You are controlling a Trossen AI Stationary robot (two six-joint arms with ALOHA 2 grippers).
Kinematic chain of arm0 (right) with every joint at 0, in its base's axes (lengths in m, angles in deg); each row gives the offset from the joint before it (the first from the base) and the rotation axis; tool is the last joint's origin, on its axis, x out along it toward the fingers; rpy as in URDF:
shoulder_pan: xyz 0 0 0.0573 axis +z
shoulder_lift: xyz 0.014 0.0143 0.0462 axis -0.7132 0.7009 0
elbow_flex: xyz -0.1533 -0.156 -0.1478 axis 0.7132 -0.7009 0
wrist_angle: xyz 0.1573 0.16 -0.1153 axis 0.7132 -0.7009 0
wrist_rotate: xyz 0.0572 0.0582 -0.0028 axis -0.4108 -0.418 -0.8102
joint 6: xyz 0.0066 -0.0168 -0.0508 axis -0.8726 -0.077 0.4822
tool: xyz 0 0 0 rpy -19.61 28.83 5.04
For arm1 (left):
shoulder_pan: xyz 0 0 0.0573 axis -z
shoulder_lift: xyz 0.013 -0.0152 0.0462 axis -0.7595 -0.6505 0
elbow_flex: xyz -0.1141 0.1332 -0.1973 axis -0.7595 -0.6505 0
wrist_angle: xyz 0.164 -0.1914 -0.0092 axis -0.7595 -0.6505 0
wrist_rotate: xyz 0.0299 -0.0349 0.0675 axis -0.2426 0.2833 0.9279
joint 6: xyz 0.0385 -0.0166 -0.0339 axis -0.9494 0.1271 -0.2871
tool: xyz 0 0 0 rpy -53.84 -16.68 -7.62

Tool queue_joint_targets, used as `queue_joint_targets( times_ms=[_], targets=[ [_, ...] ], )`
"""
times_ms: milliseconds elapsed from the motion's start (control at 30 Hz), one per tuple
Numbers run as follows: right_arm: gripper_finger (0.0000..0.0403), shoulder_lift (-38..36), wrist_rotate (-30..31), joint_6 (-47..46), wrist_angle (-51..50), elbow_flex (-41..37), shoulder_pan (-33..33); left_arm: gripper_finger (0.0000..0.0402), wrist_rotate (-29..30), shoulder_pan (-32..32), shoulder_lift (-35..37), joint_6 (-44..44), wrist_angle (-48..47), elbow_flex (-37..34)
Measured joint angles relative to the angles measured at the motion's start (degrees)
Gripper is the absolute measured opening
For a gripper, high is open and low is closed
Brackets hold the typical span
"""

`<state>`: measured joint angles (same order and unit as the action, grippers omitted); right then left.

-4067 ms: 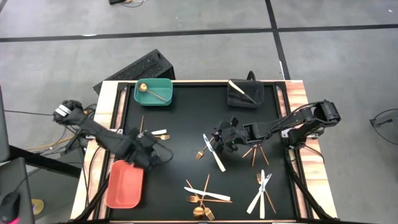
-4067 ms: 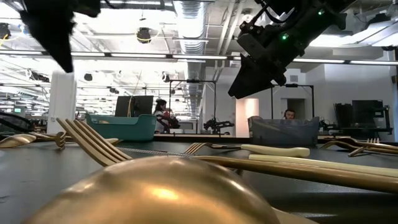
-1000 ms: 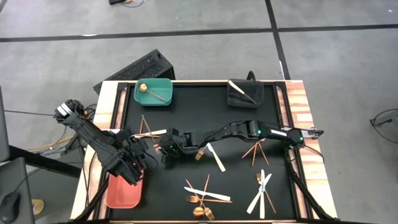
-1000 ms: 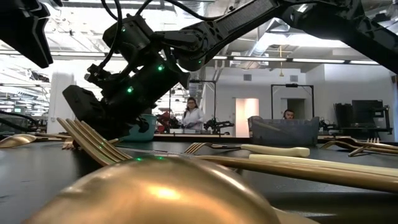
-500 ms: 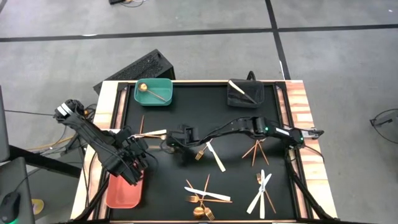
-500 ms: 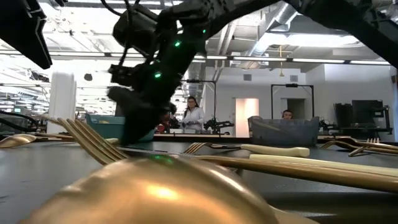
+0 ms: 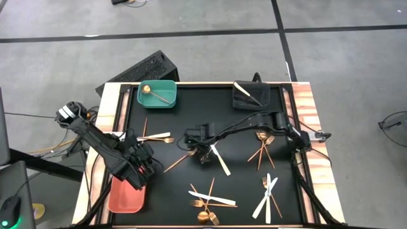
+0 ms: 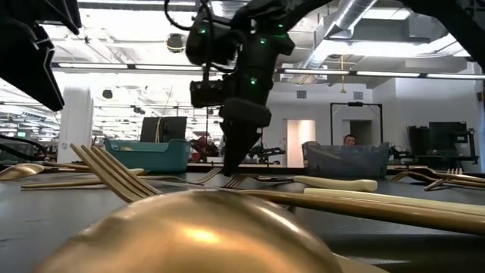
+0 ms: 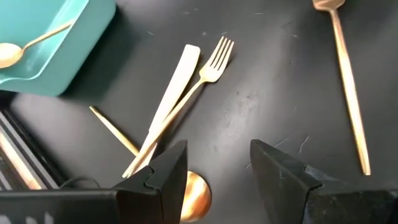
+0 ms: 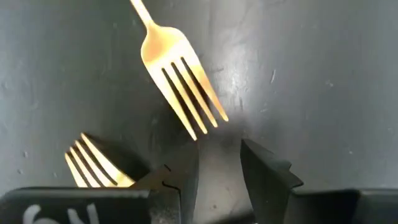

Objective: Sort silverware by color (type)
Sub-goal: Put the gold fork into the orange bin

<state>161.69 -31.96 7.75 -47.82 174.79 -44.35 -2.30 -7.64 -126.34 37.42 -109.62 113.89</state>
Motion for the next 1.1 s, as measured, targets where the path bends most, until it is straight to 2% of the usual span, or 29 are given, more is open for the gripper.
queue_joint_targets(
  times_ms=[133,300,500,567,633,700,800,867,1100],
  targets=[
    [0.0144,-3.1,0.0,-0.4,3.5,-3.0,0.2,0.0162,0.1,0.0,0.0,-0.4,1.2,-0.8],
    [0.0144,-5.8,-0.1,3.4,9.8,-3.4,1.6,0.0162,0.4,0.0,0.0,-0.5,1.3,-1.2],
    [0.0144,-2.7,-3.3,7.8,18.8,-3.3,3.9,0.0162,1.9,0.0,0.0,-3.5,4.4,-1.2],
    [0.0144,-1.5,-3.8,8.1,18.4,-3.6,4.3,0.0162,1.9,0.0,0.0,-4.2,6.7,-1.2],
    [0.0144,0.9,-3.7,8.1,23.7,-3.1,4.3,0.0162,2.2,0.0,0.0,-3.3,8.9,-1.2],
    [0.0144,1.2,-3.2,8.0,21.3,-3.5,4.2,0.0162,2.3,-0.1,0.0,-2.7,10.6,-1.2],
    [0.0144,3.0,-2.8,7.6,26.1,-3.1,3.8,0.0162,2.1,-0.4,0.1,-2.5,12.9,-1.1],
    [0.0143,3.2,-2.8,7.1,23.1,-3.6,3.5,0.0162,2.1,-0.7,0.4,-3.0,14.2,-1.1],
    [0.0112,4.4,-3.2,6.9,21.4,-3.1,2.6,0.0162,0.4,-1.0,2.4,-10.8,18.9,-1.1]
  ],
)
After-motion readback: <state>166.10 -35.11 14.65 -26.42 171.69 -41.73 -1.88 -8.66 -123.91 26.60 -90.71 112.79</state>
